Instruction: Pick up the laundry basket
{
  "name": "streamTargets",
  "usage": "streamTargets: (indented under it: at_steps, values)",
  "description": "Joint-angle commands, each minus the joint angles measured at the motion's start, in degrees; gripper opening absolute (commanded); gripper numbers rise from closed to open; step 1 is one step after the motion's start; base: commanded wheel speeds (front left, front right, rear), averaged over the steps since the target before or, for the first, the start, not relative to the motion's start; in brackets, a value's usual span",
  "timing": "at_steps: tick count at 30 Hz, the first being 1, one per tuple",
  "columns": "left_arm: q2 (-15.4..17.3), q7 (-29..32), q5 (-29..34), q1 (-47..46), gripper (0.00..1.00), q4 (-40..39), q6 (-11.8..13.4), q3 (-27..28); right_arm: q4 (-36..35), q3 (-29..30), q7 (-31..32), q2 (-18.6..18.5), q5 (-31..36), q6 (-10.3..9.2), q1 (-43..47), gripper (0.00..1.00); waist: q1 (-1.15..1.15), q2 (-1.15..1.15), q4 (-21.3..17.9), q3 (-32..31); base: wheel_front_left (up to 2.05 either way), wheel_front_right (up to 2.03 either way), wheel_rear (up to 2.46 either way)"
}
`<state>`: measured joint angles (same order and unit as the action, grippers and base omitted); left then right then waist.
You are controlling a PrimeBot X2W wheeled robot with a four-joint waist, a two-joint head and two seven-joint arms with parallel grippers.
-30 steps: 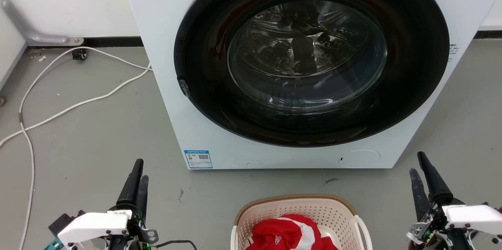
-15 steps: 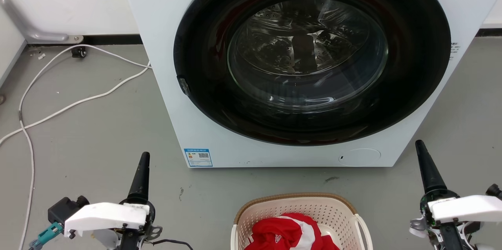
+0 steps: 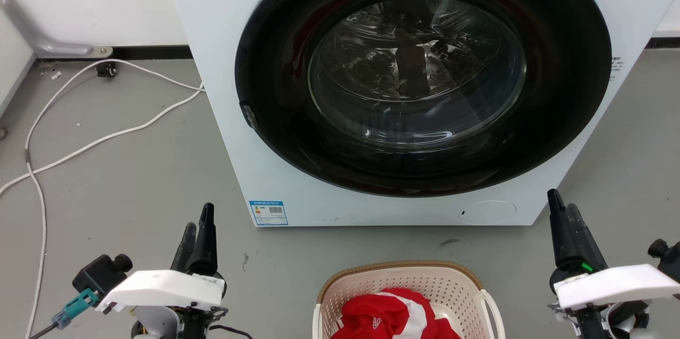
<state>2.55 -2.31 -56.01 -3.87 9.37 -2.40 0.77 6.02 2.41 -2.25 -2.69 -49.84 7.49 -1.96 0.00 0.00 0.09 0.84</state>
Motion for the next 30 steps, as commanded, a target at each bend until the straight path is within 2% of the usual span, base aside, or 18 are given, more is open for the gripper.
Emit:
streamTargets:
  at_steps: [1,18,30]
  values:
    - [0.24,-0.76,2.76,-0.29,1.0,-1.2,0.42,-0.33,-1.4,-0.23,-0.79,-0.16,3.24,0.0,0.03,1.0,0.0,0.0,0.02,-0.02,0.0,0.0,0.0]
    - [0.29,-3.93,16.3,0.58,1.0,-1.98,1.47,-2.42,-2.88,-1.41,-3.99,-0.19,17.1,0.0,1.6,1.0,0.0,0.0,0.09,-0.23,0.0,0.0,0.0]
    - [0.31,-5.75,23.11,1.25,1.0,-1.96,1.79,-3.51,-3.68,-2.19,-5.8,-0.21,24.61,0.0,2.57,1.0,0.0,0.0,0.14,-0.36,0.0,0.0,0.0]
